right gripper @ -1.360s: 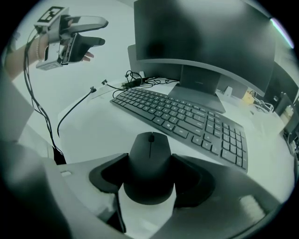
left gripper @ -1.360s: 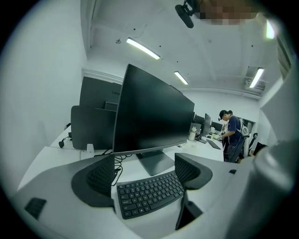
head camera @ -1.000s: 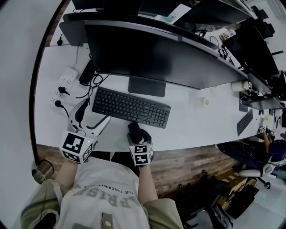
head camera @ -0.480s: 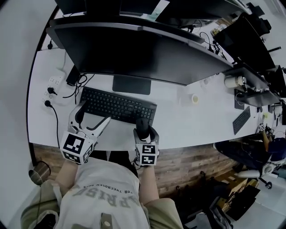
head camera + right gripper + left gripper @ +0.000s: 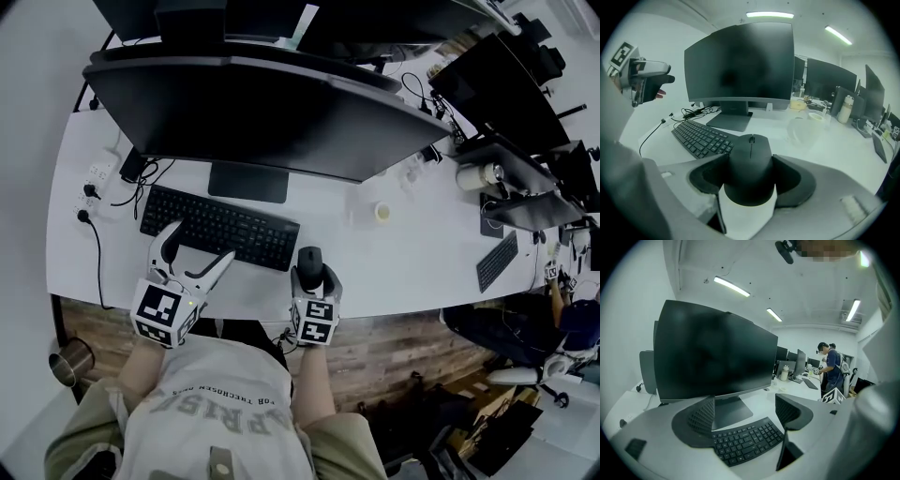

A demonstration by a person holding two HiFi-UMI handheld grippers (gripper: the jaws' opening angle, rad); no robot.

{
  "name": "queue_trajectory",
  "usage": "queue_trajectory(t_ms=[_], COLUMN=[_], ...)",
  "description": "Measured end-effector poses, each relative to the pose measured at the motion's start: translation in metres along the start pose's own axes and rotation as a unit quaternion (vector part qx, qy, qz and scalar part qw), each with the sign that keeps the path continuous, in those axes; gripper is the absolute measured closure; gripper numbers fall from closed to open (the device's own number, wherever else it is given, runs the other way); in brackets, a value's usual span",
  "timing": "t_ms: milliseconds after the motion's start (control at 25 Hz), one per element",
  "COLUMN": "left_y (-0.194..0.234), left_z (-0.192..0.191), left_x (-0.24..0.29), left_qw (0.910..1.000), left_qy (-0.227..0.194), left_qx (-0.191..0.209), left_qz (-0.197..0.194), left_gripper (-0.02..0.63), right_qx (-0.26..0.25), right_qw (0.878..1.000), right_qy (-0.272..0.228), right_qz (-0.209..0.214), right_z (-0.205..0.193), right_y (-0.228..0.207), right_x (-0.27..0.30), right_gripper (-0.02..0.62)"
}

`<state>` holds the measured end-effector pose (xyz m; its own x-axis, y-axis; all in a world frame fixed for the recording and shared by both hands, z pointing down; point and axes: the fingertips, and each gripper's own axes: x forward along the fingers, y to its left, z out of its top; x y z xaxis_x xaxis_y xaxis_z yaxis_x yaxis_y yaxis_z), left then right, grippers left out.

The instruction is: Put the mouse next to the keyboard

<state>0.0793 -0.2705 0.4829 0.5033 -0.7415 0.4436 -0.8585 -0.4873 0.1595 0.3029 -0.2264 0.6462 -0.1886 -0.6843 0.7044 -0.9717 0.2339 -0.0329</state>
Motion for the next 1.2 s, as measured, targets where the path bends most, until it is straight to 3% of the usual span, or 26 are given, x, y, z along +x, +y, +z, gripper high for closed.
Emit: queue_trajectory(t_ms=[520,1200], left_y=[-0.047,-0.042], left_z=[0.007,-0.007], left_x=[0.022,0.032], left_qw=[0.9998,0.9994], left_qy=[-0.011,0.013], left_qx=[-0.011,-0.017], left_qz=[0.013,0.028], left_gripper=[0.221,0.221], right_qx=[0.029,0.049], right_qw=[0.999,0.996], right_qy=[0.021,0.075], right_qz=[-0.012,-0.025], right_z=[-0.017,-0.04], right_y=[-0.053,-0.061], right_x=[0.036,0.065], right_gripper=[0.301,0.301])
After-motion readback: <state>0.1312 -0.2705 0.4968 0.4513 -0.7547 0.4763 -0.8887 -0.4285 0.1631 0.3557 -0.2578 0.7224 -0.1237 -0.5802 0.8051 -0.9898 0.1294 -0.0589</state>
